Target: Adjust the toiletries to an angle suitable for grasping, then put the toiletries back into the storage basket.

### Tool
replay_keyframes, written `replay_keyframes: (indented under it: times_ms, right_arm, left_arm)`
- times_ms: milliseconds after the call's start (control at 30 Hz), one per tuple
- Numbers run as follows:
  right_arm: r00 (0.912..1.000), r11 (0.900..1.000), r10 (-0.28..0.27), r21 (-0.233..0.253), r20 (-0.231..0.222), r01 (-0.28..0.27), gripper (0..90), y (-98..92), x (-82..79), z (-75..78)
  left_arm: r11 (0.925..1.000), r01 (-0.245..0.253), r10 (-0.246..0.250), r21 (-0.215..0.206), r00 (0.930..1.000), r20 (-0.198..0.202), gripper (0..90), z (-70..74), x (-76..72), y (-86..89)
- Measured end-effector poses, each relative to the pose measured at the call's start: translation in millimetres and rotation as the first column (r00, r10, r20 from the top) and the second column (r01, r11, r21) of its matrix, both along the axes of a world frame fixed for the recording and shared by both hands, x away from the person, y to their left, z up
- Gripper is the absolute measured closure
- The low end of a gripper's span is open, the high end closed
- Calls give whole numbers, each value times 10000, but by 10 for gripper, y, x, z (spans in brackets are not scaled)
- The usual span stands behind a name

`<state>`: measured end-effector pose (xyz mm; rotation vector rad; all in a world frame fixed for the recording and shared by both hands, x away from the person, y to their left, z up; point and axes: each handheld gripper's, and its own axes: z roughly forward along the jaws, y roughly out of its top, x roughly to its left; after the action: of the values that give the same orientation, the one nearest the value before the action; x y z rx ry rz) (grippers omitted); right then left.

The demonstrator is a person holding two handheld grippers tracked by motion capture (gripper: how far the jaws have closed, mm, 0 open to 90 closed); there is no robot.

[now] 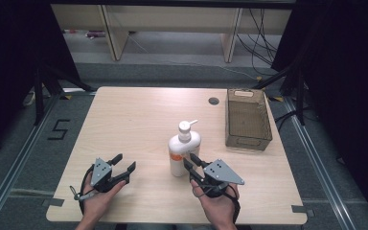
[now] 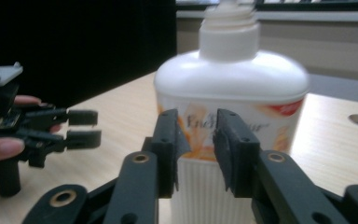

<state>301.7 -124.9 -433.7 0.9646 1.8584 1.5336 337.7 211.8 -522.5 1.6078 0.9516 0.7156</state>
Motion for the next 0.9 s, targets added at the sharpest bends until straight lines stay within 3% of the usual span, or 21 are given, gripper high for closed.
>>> replay_keyframes:
  times_ms: [67, 100, 200, 233, 267, 367, 433, 600, 633, 700, 900]
  right_arm:
    - [9998, 9999, -146, 76, -101, 147, 672, -21, -16, 20]
    - [9992, 9996, -148, 226, -373, 156, 667, -20, -30, 24]
    - [9997, 9997, -245, 63, 3, 245, 660, -64, -19, 40]
    - [9997, 9997, -245, 63, 3, 245, 660, -64, -19, 40]
    - [9991, 9991, -252, 339, -330, 263, 658, -72, -34, 56]
    - [9991, 9988, -432, 246, -44, 433, 645, -94, -24, 74]
    - [9986, 9985, -463, 297, -258, 471, 616, -89, -45, 86]
    - [9981, 9977, -602, 304, -130, 606, 572, -91, -31, 107]
    - [9977, 9971, -612, 426, -278, 623, 572, -75, -38, 115]
    - [9987, 9978, -451, 478, -241, 463, 572, -66, -20, 124]
    - [9979, 9968, -649, 468, 1, 649, 570, -51, -5, 223]
  left_arm:
    - [9999, -73, 73, -106, 10000, -11, 368, -2, -1, -3]
    - [9999, -87, 87, -130, 10000, 14, 368, -2, 0, -3]
    - [9997, -174, 176, -159, 9998, 92, 366, -4, -11, -4]
    - [9997, -174, 176, -159, 9998, 92, 366, -4, -11, -4]
    - [9996, -236, 238, -178, 9996, 152, 366, -6, -16, -5]
    - [9997, -241, 242, -71, 9996, 145, 364, -3, -22, -15]
    - [9998, -192, 192, 2, 9997, 181, 363, -3, -22, -21]
    - [9997, -217, 219, -125, 9997, 140, 362, -4, -20, -11]
    - [9997, -217, 219, -125, 9997, 140, 362, -4, -20, -11]
    - [9997, -224, 226, -114, 9997, 132, 361, -3, -19, -10]
    - [9998, -195, 195, 28, 9998, 45, 358, -2, 6, -37]
